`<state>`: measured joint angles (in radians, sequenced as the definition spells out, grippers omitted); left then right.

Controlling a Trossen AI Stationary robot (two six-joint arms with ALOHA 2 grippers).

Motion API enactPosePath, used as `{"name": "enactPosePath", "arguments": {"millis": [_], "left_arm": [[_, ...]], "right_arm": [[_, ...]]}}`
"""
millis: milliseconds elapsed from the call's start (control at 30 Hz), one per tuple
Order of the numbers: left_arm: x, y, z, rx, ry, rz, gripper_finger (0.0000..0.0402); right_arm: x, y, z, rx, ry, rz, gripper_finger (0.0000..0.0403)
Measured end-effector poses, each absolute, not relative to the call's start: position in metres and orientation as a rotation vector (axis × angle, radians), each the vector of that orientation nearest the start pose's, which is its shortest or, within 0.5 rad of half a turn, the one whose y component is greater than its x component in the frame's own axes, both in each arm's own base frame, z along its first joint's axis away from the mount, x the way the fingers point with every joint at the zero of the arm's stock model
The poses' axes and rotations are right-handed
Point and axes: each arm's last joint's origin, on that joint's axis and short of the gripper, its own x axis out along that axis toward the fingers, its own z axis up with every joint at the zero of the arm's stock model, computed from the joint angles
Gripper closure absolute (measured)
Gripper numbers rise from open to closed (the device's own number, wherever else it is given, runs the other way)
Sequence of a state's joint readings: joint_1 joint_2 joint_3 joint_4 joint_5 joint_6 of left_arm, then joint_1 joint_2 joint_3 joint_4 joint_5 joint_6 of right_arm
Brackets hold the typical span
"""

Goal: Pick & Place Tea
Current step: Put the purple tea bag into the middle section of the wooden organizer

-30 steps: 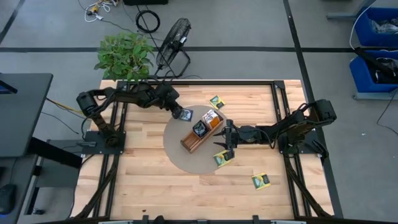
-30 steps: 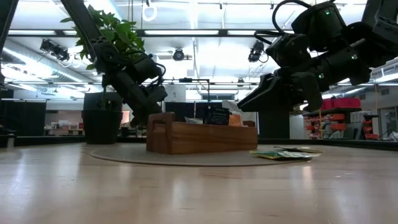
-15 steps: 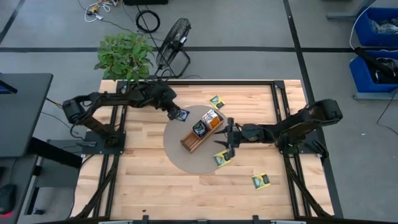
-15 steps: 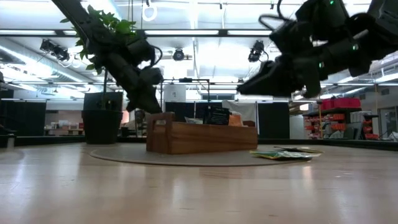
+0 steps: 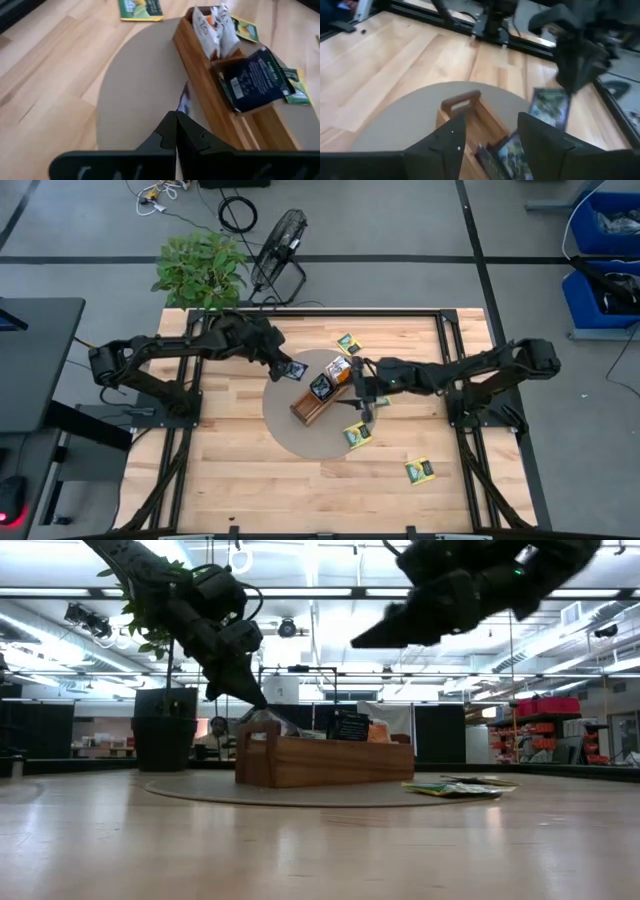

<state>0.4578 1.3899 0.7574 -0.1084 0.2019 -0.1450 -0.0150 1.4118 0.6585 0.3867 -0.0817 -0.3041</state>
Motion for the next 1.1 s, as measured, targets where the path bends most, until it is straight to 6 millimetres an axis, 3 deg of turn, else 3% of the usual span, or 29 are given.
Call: {"name": "enactPosePath", "arguments": {"millis": [467,1100], "left_arm": [[0.281,0.083,0.239,-0.249,0.635,0.227,0.0401],[0.303,0.032,0.267,-0.014,0.516,0.186,0.0401]], "right_arm": [[0.299,-0.045,0.232,-0.263,0.395,0.127,0.0202],[0.303,-0.05,0.247,-0.19,0.382,0.136,0.0202]]}}
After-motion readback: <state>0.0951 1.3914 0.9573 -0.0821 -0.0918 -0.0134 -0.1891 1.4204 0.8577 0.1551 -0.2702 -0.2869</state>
